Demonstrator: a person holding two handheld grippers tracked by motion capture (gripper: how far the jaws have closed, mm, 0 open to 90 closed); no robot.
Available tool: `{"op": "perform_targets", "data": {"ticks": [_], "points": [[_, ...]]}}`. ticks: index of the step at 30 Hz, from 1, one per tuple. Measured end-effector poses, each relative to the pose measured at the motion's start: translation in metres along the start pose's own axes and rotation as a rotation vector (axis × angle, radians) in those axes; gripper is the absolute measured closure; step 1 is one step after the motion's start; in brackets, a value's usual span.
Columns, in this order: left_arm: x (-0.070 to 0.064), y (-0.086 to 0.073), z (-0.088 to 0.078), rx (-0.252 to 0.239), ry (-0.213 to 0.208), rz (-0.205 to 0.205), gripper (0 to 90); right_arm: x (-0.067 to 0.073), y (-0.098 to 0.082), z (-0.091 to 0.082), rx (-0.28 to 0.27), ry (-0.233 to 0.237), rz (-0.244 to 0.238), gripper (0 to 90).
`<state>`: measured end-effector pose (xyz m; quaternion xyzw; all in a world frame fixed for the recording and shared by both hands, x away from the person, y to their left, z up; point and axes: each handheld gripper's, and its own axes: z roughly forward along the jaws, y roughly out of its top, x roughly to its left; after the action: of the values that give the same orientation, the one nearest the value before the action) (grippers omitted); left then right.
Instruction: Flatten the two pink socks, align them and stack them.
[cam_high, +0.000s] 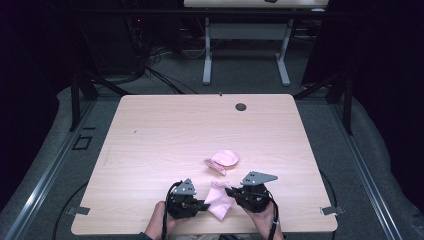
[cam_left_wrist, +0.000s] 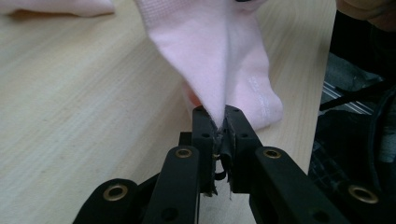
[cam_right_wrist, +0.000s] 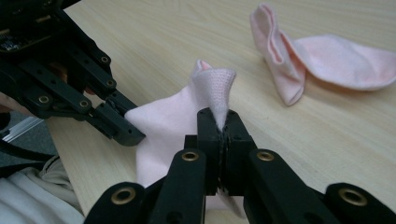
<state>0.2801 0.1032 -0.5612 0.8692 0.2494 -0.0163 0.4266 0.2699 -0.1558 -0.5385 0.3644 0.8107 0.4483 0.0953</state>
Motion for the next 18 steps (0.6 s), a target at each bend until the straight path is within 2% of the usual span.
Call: {"op": "perform_targets", "data": {"ticks": [1,2,3,4,5,6,8,9,11,12,13,14,15,16,17,18], "points": [[-0.001,0.005,-0.006,-0.004,0.005,0.002,84.6,0.001,0.001,-0.002,-0.010,-0.001,-0.002,88.0],[-0.002,0.018,-0.018,0.003,0.021,0.012,84.6,0.002,0.003,-0.007,-0.029,-0.009,0.000,88.0],[-0.002,0.018,-0.018,0.003,0.021,0.012,84.5,0.002,0.003,-0.007,-0.029,-0.009,0.000,88.0],[-0.005,0.033,-0.027,0.019,0.044,0.013,84.3,0.003,0.005,-0.010,-0.044,-0.014,-0.001,88.0],[-0.005,0.033,-0.027,0.019,0.044,0.013,84.2,0.003,0.005,-0.010,-0.044,-0.014,-0.001,88.0],[-0.004,0.040,-0.030,0.033,0.031,0.016,84.2,0.004,0.006,-0.012,-0.053,-0.018,0.000,88.0],[-0.003,0.059,-0.030,0.075,0.016,-0.017,83.7,0.004,0.005,-0.015,-0.065,-0.043,0.009,88.0],[-0.003,0.059,-0.030,0.075,0.016,-0.017,83.2,0.004,0.005,-0.015,-0.065,-0.043,0.009,88.0],[0.000,0.067,-0.022,0.114,0.001,-0.031,81.8,0.002,0.002,-0.015,-0.069,-0.076,0.027,88.0],[0.002,0.069,-0.016,0.115,0.010,-0.038,79.2,-0.001,0.000,-0.015,-0.059,-0.094,0.034,88.0],[0.005,0.070,-0.010,0.106,-0.016,-0.049,77.1,-0.005,-0.004,-0.014,-0.047,-0.109,0.044,88.0],[0.010,0.068,0.003,0.105,-0.007,-0.079,69.0,-0.014,-0.014,-0.011,-0.026,-0.149,0.079,88.0],[0.010,0.068,0.003,0.105,-0.007,-0.079,67.6,-0.014,-0.014,-0.011,-0.026,-0.149,0.079,88.0],[0.012,0.066,0.008,0.106,-0.003,-0.084,67.6,-0.019,-0.018,-0.009,-0.008,-0.167,0.091,88.0],[0.015,0.063,0.013,0.103,0.001,-0.101,63.4,-0.022,-0.022,-0.007,0.006,-0.187,0.099,88.0],[0.016,0.060,0.016,0.111,0.025,-0.109,60.2,-0.025,-0.026,-0.006,0.018,-0.203,0.116,87.9]]}}
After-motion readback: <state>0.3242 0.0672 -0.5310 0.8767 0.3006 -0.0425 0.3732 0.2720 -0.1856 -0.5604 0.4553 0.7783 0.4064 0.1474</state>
